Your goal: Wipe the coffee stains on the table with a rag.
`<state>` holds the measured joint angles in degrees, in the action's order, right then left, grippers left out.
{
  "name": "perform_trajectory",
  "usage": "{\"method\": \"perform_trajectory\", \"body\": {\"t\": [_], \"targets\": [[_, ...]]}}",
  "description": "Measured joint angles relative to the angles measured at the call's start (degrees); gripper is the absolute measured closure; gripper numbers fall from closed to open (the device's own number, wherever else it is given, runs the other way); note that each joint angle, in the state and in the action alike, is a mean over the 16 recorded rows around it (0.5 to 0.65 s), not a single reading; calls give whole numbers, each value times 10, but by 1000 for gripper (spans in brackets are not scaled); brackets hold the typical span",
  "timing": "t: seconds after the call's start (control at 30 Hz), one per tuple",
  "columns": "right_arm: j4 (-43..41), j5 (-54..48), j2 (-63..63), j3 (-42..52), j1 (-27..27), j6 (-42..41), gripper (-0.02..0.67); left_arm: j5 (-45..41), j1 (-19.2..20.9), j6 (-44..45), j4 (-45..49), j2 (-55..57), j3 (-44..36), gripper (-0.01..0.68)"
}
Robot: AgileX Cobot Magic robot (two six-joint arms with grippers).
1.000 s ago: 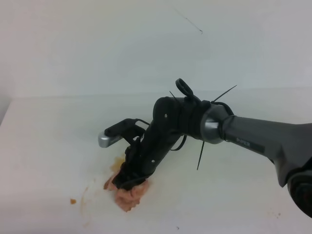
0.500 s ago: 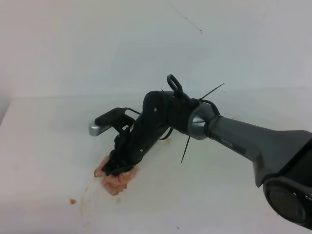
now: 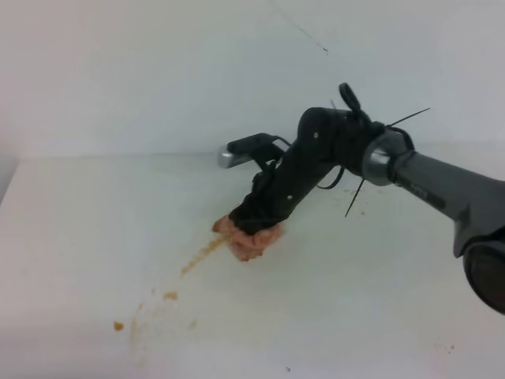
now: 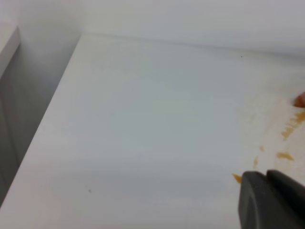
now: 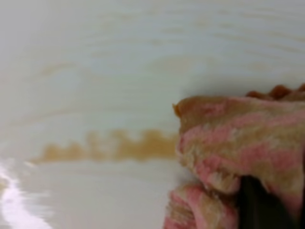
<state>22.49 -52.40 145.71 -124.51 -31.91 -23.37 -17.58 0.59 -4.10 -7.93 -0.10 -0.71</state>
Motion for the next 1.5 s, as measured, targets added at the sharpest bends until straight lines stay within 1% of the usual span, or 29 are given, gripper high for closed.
{"method": "perform_trajectory", "body": {"t": [0.23, 0.43, 0.73, 1.0, 1.27, 1.5], "targets": [[11, -16, 0, 0, 44, -5, 614, 1, 0, 0, 0, 0, -3, 674], [50, -16, 2, 1, 46, -34, 614, 0, 0, 0, 0, -1, 1, 675], [110, 7, 11, 2, 4, -76, 614, -2, 0, 0, 0, 0, 6, 675], [128, 5, 20, -1, -49, -83, 614, -2, 0, 0, 0, 1, 6, 675], [135, -51, 25, -16, -89, -88, 614, -2, 0, 0, 0, 1, 6, 675], [118, -118, 18, -55, -102, -87, 614, -2, 0, 0, 0, 1, 7, 675]]}}
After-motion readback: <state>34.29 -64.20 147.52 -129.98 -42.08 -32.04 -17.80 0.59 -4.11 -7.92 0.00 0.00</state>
